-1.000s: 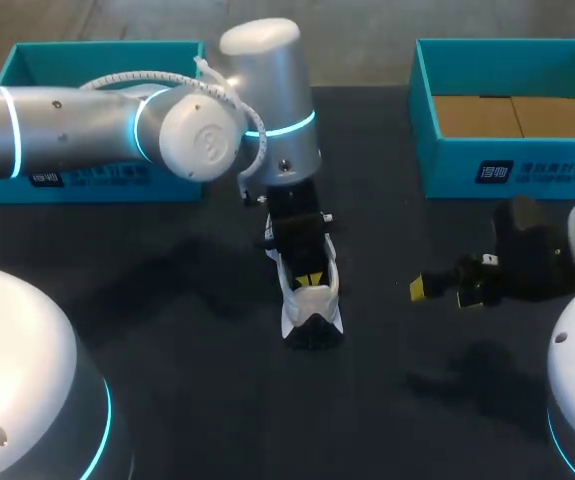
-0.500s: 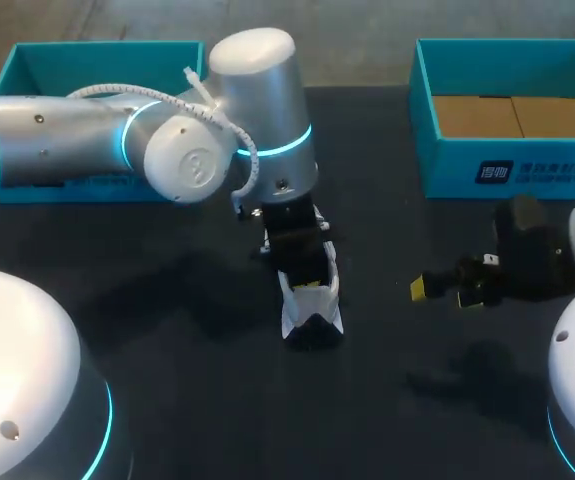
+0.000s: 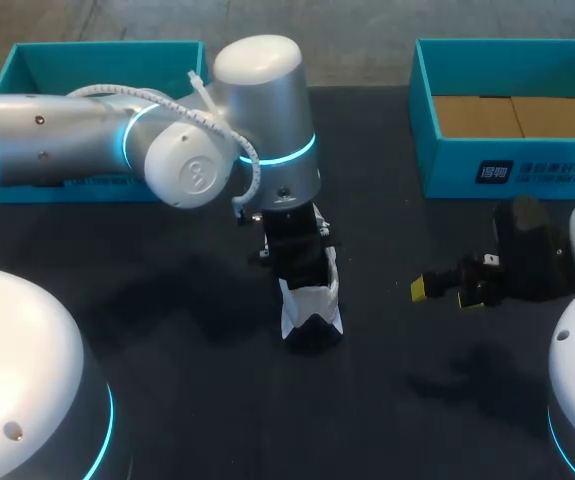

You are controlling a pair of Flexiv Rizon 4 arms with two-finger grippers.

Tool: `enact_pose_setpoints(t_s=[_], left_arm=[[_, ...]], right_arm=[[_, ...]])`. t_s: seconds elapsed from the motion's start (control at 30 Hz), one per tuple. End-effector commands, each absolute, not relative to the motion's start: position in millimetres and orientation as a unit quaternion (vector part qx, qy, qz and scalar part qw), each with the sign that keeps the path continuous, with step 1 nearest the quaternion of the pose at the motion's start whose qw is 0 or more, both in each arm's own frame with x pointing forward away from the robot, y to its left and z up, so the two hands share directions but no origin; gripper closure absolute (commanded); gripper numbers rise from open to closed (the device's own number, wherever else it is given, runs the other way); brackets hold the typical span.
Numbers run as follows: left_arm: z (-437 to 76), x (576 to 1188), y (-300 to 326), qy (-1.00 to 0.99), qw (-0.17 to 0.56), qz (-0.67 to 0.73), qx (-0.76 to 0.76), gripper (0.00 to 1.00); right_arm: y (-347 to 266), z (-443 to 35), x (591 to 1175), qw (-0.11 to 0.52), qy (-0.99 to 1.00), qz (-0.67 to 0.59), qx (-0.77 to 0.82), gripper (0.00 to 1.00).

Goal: Take the shoe out of the shoebox, open the shoe tongue, remove and reinsert the insole, then place the shoe into the shoebox

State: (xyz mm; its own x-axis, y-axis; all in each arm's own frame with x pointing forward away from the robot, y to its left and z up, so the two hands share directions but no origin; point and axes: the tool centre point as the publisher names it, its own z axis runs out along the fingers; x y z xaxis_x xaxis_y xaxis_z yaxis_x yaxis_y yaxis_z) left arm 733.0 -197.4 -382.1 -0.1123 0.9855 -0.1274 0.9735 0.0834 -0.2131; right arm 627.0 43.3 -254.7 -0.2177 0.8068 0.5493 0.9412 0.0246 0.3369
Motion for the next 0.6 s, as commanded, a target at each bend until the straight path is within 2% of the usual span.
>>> enact_pose_setpoints(t_s=[0.03,0.27,0.6], left_arm=[[-390.7,737.7,-203.1,-0.73,0.029,0.12,-0.672,1.0],[-399.6,738.8,-210.0,-0.722,0.05,0.11,-0.682,1.0],[-364.8,747.1,-211.7,-0.717,0.022,0.104,-0.689,1.0]], right_arm=[[44.0,-253.9,625.1,0.101,-0.708,-0.327,-0.618,0.0],[44.0,-253.9,625.1,0.101,-0.708,-0.327,-0.618,0.0],[44.0,-253.9,625.1,0.101,-0.708,-0.327,-0.618,0.0]])
